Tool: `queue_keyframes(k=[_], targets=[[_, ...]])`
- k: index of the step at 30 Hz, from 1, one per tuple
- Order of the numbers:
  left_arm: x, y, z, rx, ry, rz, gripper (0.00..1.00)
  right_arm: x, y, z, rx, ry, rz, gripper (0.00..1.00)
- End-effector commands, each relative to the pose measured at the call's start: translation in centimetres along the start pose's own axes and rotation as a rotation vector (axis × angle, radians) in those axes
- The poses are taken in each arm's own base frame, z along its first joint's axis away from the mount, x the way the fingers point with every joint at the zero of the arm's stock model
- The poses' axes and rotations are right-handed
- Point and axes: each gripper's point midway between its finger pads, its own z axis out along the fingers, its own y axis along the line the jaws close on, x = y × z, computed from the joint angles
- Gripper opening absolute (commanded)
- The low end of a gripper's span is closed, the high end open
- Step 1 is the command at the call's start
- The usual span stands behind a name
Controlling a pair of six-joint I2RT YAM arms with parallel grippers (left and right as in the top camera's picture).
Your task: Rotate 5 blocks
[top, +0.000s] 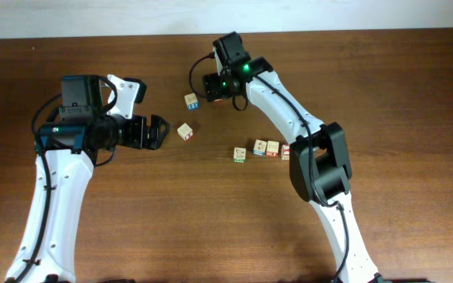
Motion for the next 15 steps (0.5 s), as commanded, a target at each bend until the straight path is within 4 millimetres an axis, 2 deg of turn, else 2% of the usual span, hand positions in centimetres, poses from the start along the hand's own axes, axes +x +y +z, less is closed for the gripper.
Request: queue_keyframes(k=[1, 4, 7, 15], targets=[[-0.78, -0.3, -0.34, 0.009, -0.018, 0.0, 0.99, 1.42, -0.11, 1.93, 0.007, 0.011, -0.018, 0.7], [-0.78, -0.3, -0.34, 0.009, -0.018, 0.0, 0.99, 1.56, -0.19, 2.43, 0.005, 0.004, -0.015, 0.61], [-0.78, -0.3, -0.34, 0.009, -0.018, 0.0, 0.99, 1.58, -0.12, 2.43, 0.004, 0.004, -0.016, 0.48], [-0.78, -0.3, -0.34, 0.009, -0.018, 0.0, 0.99, 1.91, -0.1, 2.42, 0.003, 0.017, -0.007, 0.38]])
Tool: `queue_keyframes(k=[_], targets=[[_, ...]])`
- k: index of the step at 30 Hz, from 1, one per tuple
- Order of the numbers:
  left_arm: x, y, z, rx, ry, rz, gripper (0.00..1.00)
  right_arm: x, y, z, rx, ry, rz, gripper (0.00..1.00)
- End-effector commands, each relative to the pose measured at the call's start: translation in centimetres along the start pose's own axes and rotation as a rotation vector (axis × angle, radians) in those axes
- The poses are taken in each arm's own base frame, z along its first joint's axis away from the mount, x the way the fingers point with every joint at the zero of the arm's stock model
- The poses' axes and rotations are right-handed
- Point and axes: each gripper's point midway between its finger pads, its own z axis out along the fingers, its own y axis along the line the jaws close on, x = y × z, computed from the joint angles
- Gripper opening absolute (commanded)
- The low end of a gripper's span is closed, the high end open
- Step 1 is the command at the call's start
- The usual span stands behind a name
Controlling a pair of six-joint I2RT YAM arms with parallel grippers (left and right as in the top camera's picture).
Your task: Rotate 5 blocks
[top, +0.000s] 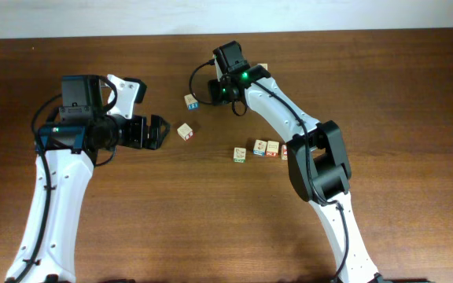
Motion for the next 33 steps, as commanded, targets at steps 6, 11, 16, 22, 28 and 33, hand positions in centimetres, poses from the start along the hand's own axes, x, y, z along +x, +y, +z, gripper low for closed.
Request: queue_keyframes(k=[6, 11, 16, 22, 28, 33], targets=[[-0.8, -0.3, -0.3, 0.009, -0.018, 0.0, 0.99, 1.6, 0.1, 0.0, 0.015, 0.062, -0.004, 0.38], [-0.8, -0.3, -0.3, 0.009, -0.018, 0.0, 0.99, 1.9, 0.2, -2.3, 0.028, 0.12, 0.002, 0.37], [-0.8, -0.3, -0.3, 0.009, -0.018, 0.0, 0.99, 2.2, 0.3, -2.9, 0.028, 0.145, -0.045, 0.53], [-0.8, -0.3, -0.3, 0.009, -0.018, 0.0, 0.99, -0.3, 0.8, -2.5, 0.01, 0.041, -0.2, 0.74], [-0.8, -0.3, -0.3, 0.01, -0.018, 0.001, 0.99, -1.2, 0.9, -0.9, 0.005, -0.02, -0.208, 0.63], [-0.8, -0.3, -0.3, 0.01, -0.018, 0.001, 0.99, -0.3, 0.5, 0.6, 0.008, 0.002, -0.207, 0.57]])
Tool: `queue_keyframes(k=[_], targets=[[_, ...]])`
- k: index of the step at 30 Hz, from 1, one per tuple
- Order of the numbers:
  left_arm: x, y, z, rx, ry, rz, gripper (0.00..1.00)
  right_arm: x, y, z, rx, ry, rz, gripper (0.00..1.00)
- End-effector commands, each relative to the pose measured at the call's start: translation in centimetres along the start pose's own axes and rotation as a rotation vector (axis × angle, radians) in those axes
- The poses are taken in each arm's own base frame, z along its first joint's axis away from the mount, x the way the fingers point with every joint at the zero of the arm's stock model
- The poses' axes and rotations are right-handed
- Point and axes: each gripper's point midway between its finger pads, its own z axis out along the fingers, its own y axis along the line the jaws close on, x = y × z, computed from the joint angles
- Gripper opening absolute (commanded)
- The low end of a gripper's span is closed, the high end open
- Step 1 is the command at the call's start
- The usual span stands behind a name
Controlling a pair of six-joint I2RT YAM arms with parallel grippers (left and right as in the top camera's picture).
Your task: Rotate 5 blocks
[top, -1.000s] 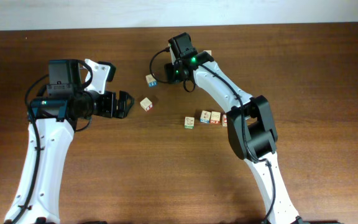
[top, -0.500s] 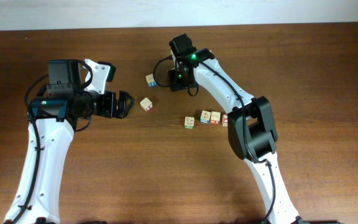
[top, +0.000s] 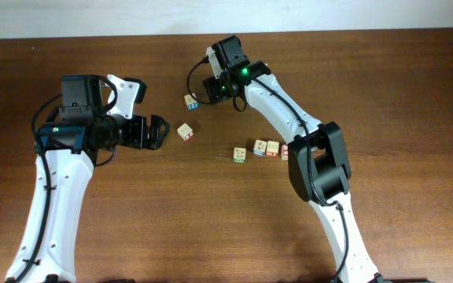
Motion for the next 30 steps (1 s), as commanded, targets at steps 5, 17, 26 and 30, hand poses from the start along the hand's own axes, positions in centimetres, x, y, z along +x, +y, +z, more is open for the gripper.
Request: queue_keyframes(k=[5, 17, 26, 30], targets=[[-0.8, -0.3, -0.3, 0.01, -0.018, 0.001, 0.99, 1.5, 0.1, 1.9, 0.009, 0.038, -0.012, 0.48], [-0.8, -0.3, -0.3, 0.01, -0.018, 0.001, 0.99, 1.7, 0.2, 1.2, 0.009, 0.054, 0.001, 0.3], [-0.8, -0.3, -0.3, 0.01, -0.018, 0.001, 0.99, 5.1, 3.6, -2.9, -0.147, 0.248, 0.134, 0.3], [-0.8, -0.3, -0.3, 0.01, -0.018, 0.001, 0.99, 8.7, 5.1, -4.0, -0.167, 0.407, 0.19, 0.3]])
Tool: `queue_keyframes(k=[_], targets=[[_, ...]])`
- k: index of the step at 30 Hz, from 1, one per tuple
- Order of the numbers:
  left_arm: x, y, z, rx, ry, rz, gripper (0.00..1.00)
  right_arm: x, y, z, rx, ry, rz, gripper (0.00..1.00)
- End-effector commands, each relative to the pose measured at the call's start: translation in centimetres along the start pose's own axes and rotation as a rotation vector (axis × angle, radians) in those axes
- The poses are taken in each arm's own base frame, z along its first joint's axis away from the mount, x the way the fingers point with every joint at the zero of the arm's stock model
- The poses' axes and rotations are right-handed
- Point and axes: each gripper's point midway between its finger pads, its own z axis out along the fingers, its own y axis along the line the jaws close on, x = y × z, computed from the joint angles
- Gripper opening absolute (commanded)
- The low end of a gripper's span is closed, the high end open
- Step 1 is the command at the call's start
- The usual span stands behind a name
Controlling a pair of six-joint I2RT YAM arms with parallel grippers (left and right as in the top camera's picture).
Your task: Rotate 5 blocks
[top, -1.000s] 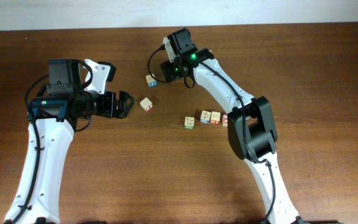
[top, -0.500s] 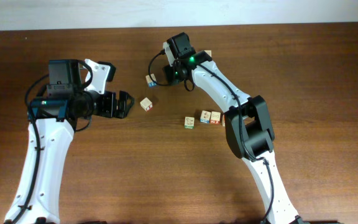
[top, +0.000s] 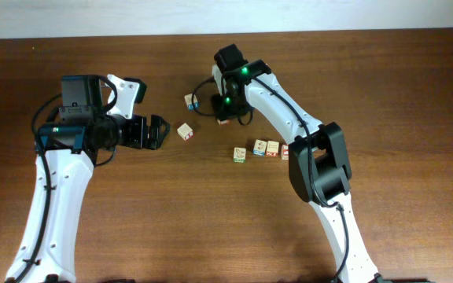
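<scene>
Several small lettered wooden blocks lie on the brown table [top: 384, 94]. One block [top: 189, 101] sits just left of my right gripper [top: 223, 118], whose fingers point toward the table's near side, apart from that block. Whether they are open or hold anything is too small to tell. A second block [top: 185, 131] lies right of my left gripper [top: 162, 131], which stands open with a small gap to the block. A row of blocks [top: 259, 148] lies by the right arm's elbow, its rightmost one partly hidden under the arm.
The right arm [top: 313, 157] stretches across the middle of the table from the near edge. The left arm [top: 53, 196] comes up along the left side. The table's far edge meets a pale wall [top: 93, 16].
My right wrist has turned: its fingers pointed left toward the upper block and now point toward the near side, a little right of that block. The left arm and the blocks have not moved.
My right gripper first hovered just right of the upper block, fingers aimed at it. It then sat slightly back, then close beside the block again. Now it is turned toward the near side. The left gripper stayed open by the second block throughout.
</scene>
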Motion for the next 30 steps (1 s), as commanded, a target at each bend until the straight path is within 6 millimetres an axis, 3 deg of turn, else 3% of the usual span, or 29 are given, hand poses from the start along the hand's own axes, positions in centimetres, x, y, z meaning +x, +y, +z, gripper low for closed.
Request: queue_keyframes(k=[1, 7, 12, 18, 19, 23, 27, 30], targets=[[-0.8, -0.3, -0.3, 0.009, -0.018, 0.001, 0.99, 2.6, 2.9, -1.1, -0.06, 0.098, 0.07, 0.3], [-0.8, -0.3, -0.3, 0.01, -0.018, 0.001, 0.99, 7.7, 5.3, -1.2, -0.026, 0.29, 0.14, 0.3], [-0.8, -0.3, -0.3, 0.009, -0.018, 0.001, 0.99, 9.5, 5.6, -1.6, 0.003, 0.359, 0.14, 0.3], [-0.8, -0.3, -0.3, 0.009, -0.018, 0.001, 0.99, 9.2, 4.2, -1.8, 0.027, 0.351, 0.158, 0.31], [-0.8, -0.3, -0.3, 0.009, -0.018, 0.001, 0.99, 9.1, 3.9, -1.9, 0.027, 0.348, 0.166, 0.37], [-0.8, -0.3, -0.3, 0.009, -0.018, 0.001, 0.99, 8.2, 3.3, -2.7, 0.015, 0.326, 0.184, 0.4], [-0.8, -0.3, -0.3, 0.009, -0.018, 0.001, 0.99, 6.4, 3.9, -5.3, 0.004, 0.266, 0.16, 0.44], [-0.8, -0.3, -0.3, 0.009, -0.018, 0.001, 0.99, 4.7, 5.0, -8.8, -0.014, 0.193, 0.137, 0.45]])
